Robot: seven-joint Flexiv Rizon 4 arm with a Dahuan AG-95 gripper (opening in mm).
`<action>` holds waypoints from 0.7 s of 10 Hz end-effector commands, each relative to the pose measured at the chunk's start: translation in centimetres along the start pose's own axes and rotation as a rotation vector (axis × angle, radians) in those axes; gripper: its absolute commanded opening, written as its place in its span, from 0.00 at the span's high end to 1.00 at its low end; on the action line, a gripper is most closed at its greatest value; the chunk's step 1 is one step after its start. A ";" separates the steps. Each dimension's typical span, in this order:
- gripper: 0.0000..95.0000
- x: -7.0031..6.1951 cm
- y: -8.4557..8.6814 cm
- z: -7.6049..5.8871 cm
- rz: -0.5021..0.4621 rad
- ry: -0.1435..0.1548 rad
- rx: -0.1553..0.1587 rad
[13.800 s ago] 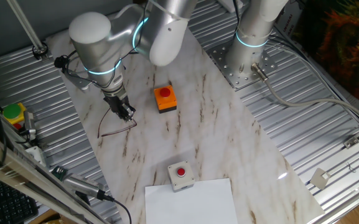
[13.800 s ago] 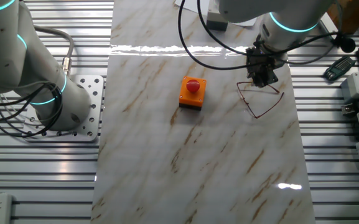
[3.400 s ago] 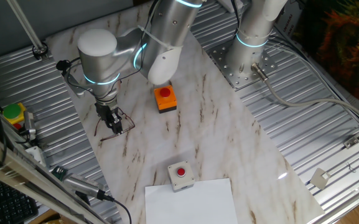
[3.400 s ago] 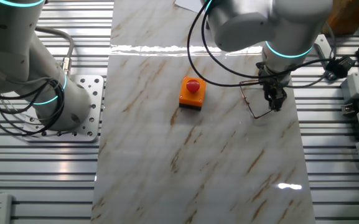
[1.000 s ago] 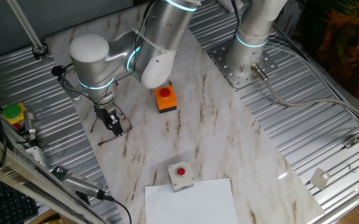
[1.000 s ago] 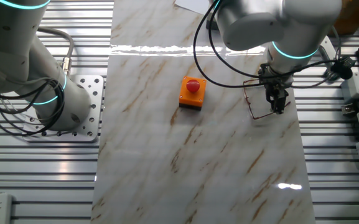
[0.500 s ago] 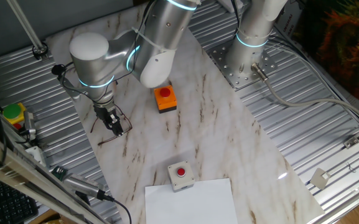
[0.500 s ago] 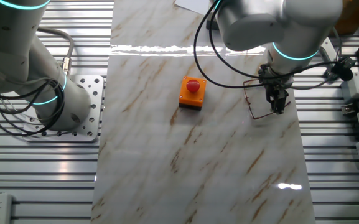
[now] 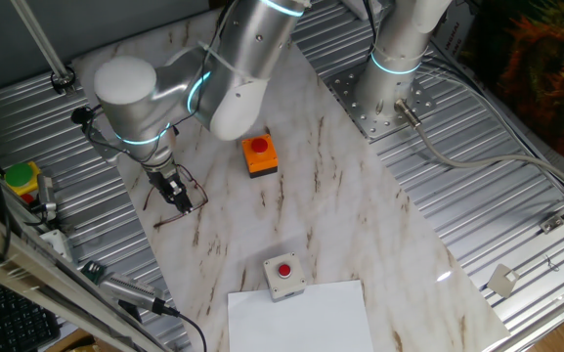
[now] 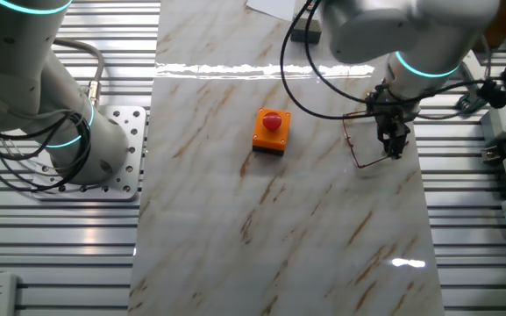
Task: Unfold the leg of the glasses (with one hand)
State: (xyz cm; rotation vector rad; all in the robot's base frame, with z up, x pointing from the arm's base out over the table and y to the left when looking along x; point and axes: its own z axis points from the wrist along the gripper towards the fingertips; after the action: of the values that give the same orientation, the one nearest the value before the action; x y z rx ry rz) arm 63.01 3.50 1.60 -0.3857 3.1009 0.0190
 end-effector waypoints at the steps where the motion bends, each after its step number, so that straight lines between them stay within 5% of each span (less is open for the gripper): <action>1: 0.20 0.5 -0.3 -0.7 -0.006 0.009 -0.001; 5: 0.20 2.1 -0.6 -3.6 0.005 0.023 -0.001; 6: 0.40 2.8 -0.2 -5.1 0.030 0.021 0.002; 7: 0.40 3.3 0.0 -5.9 0.038 0.016 0.003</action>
State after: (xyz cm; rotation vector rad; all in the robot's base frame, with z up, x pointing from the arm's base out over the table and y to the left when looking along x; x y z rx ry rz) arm 59.63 2.71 7.62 -0.3236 3.1209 0.0129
